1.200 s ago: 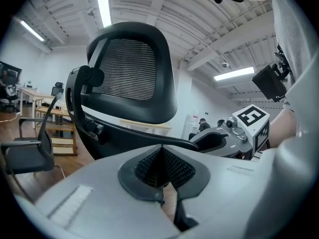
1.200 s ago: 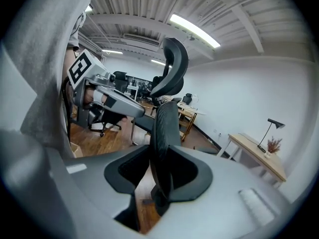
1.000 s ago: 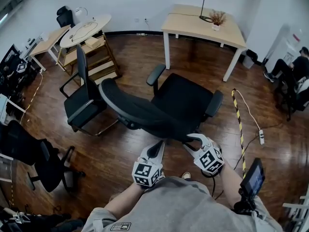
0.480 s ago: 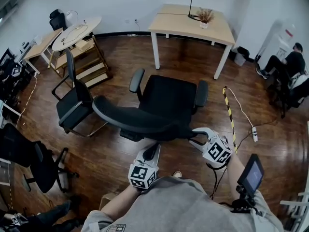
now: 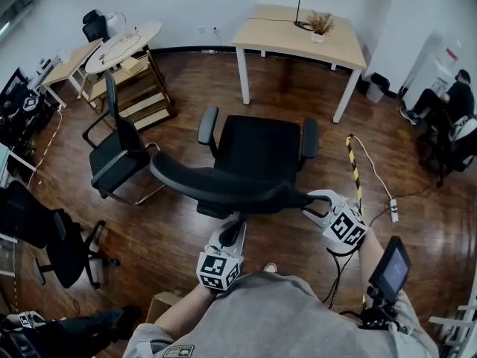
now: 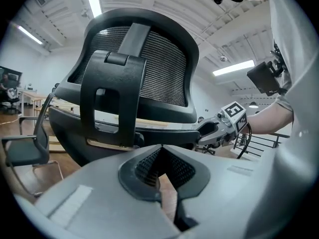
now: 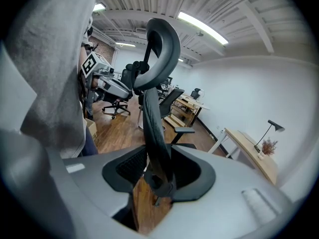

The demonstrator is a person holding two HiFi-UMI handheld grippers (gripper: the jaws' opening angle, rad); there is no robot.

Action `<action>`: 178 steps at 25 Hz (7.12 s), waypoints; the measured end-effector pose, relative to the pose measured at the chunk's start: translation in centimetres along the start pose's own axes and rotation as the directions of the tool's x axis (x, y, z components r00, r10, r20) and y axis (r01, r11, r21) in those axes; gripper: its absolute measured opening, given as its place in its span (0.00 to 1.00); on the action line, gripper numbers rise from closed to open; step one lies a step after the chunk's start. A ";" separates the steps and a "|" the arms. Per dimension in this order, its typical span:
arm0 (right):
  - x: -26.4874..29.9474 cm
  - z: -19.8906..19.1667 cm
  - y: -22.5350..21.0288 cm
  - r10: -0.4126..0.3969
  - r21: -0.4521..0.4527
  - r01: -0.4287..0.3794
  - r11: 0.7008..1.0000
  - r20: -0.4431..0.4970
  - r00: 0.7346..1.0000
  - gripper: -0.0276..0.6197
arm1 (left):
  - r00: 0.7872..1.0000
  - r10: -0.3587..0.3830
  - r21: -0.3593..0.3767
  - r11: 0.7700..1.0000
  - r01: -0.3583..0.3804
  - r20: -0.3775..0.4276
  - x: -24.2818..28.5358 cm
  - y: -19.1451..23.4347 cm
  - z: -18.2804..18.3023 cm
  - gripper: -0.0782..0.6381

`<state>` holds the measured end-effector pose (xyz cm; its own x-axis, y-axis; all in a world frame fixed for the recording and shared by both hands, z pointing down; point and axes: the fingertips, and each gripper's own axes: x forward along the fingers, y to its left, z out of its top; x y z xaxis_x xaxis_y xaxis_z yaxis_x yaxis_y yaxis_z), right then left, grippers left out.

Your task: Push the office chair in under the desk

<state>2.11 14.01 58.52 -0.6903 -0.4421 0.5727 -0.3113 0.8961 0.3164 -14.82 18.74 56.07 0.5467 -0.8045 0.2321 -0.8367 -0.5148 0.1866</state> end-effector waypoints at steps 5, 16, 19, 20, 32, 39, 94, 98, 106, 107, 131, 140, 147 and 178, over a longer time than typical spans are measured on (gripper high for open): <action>-0.4 -0.1 -0.2 0.007 -0.011 -0.007 1.000 0.009 1.000 0.29 | 0.999 0.048 0.001 0.999 -0.048 0.011 -0.5 1.0 0.3 0.12; -0.8 -0.8 -0.5 -0.004 -0.004 0.004 1.000 -0.042 0.999 0.29 | 0.991 0.132 0.064 0.989 -0.131 0.002 -3.8 10.4 1.2 0.12; -1.2 -1.2 -0.5 -0.021 0.008 0.022 1.000 -0.077 0.997 0.29 | 0.988 0.155 0.079 0.985 -0.154 -0.001 -4.6 14.0 1.8 0.12; -1.3 -1.3 -0.5 -0.032 0.013 0.033 0.999 -0.088 0.996 0.29 | 0.987 0.161 0.086 0.983 -0.160 0.001 -4.8 15.3 2.1 0.12; -0.9 -1.5 -0.3 -0.096 0.037 0.104 0.994 -0.186 0.978 0.29 | 0.981 0.189 0.300 0.939 -0.167 -0.044 -3.2 28.2 4.9 0.12; -0.9 -1.8 -0.3 -0.112 0.047 0.125 0.991 -0.215 0.970 0.30 | 0.975 -0.006 0.501 0.857 0.119 -0.222 -2.9 28.9 4.5 0.40; 4.9 -0.7 1.3 -0.054 -0.180 -0.032 0.983 -0.453 0.890 0.27 | 0.725 0.003 0.722 0.083 0.687 -0.689 2.8 27.7 -0.7 0.27; 5.0 -0.7 1.4 -0.062 -0.171 -0.020 0.985 -0.464 0.883 0.27 | 0.715 -0.010 0.712 0.077 0.697 -0.699 3.1 27.7 -0.8 0.27; 5.3 -0.6 1.5 -0.082 -0.151 0.006 0.989 -0.502 0.861 0.27 | 0.690 -0.028 0.688 0.060 0.723 -0.723 3.2 27.6 -0.9 0.26; 5.3 -0.6 1.4 -0.084 -0.148 0.009 0.989 -0.505 0.859 0.27 | 0.690 -0.028 0.688 0.058 0.723 -0.723 3.3 27.8 -0.9 0.26; 5.8 -4.5 -6.9 -0.090 -0.152 0.017 0.988 -0.490 0.867 0.27 | 0.712 0.032 0.713 0.056 0.699 -0.701 13.5 28.8 0.4 0.25; 3.7 -7.6 -11.8 -0.081 -0.171 -0.001 0.985 -0.471 0.878 0.27 | 0.713 0.060 0.715 0.074 0.695 -0.699 18.4 26.2 1.5 0.24; 3.2 -9.5 -14.3 -0.085 -0.176 0.002 0.984 -0.462 0.883 0.27 | 0.728 0.058 0.730 0.072 0.679 -0.683 21.9 25.6 1.4 0.24; 3.6 -17.0 -31.4 -0.088 -0.117 0.026 0.993 -0.568 0.819 0.27 | 0.724 0.069 0.727 0.039 0.685 -0.686 39.9 25.5 5.8 0.23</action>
<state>20.52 -16.36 63.51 -0.1672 -0.4632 0.8703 -0.2506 0.8737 0.4169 -14.54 -28.20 64.52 0.3591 -0.4149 0.8360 0.3200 -0.7867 -0.5279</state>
